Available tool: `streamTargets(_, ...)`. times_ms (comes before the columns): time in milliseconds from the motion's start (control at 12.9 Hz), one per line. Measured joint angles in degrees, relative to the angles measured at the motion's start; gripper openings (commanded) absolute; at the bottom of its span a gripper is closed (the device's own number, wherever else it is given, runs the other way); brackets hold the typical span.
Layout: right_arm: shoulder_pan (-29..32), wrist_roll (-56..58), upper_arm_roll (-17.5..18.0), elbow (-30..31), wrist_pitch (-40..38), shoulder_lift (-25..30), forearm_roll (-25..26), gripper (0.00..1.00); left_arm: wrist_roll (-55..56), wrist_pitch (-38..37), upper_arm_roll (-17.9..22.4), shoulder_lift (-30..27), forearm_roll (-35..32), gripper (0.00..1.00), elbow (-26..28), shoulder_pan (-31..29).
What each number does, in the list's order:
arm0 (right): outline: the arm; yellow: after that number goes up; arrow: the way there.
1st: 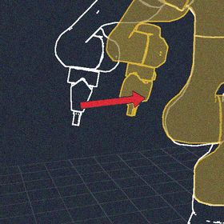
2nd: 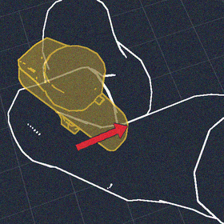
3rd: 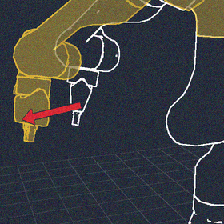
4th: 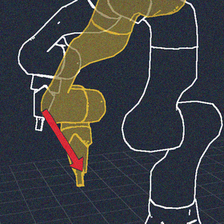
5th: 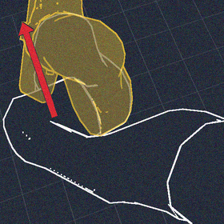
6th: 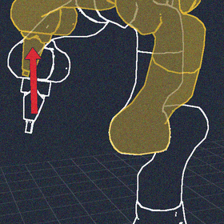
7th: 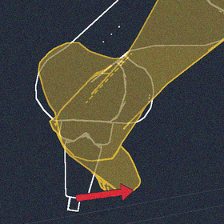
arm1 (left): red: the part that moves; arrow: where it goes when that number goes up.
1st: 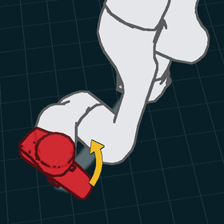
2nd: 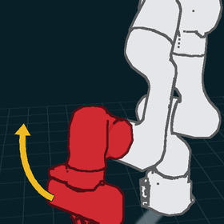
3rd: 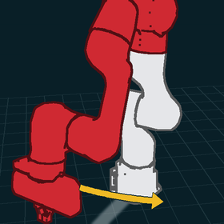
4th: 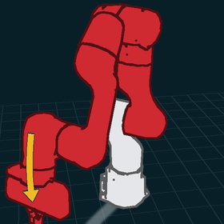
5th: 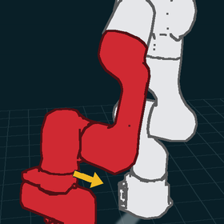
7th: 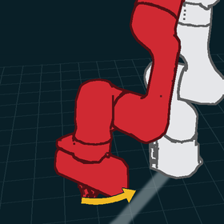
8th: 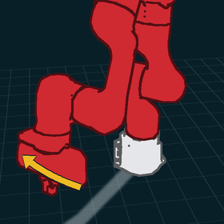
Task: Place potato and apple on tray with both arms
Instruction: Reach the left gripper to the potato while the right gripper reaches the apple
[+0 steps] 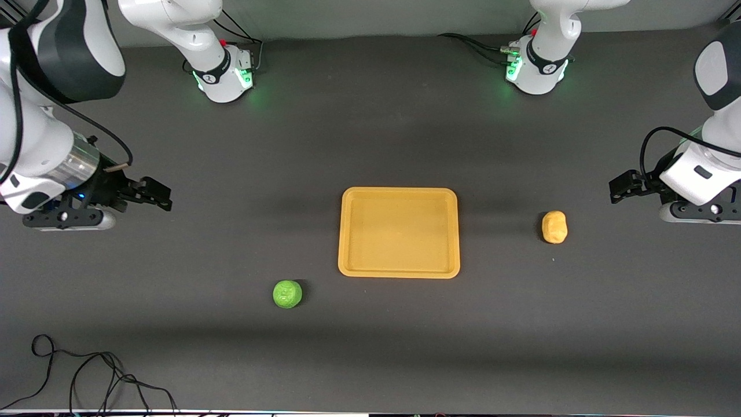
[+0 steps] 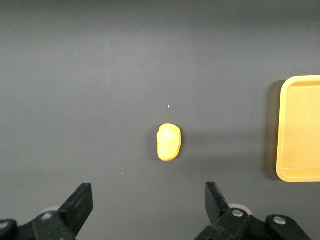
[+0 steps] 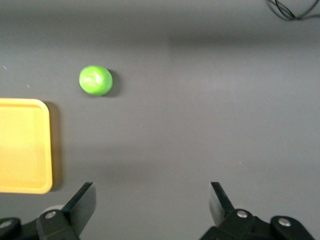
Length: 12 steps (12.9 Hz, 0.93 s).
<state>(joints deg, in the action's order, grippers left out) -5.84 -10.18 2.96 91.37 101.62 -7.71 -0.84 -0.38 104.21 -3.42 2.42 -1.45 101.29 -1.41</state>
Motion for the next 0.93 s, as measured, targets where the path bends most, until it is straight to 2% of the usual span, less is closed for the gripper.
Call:
streamTargets(310, -5.59, -6.04, 0.13, -9.15, -0.01, -7.26, 0.00, 1.00, 0.01, -0.17, 0.00, 0.03, -0.04, 1.00, -0.02, 0.00)
streamTargets(619, -12.68, -14.20, 0.22, -13.56, -0.29, -10.42, 0.94, 1.00, -0.08, -0.18, -0.05, 1.07, -0.08, 0.99, 1.57, 0.00)
streamTargets(697, -13.74, -15.10, 0.23, -13.84, -0.31, -10.88, 1.27, 1.00, -0.11, 1.73, -0.08, 1.38, -0.15, 0.99, 3.83, 0.01)
streamTargets(929, -13.98, -15.38, 0.13, -14.28, -0.34, -11.74, 1.45, 1.00, -0.23, 15.75, -0.16, 4.74, -0.22, 0.99, 15.54, 0.16)
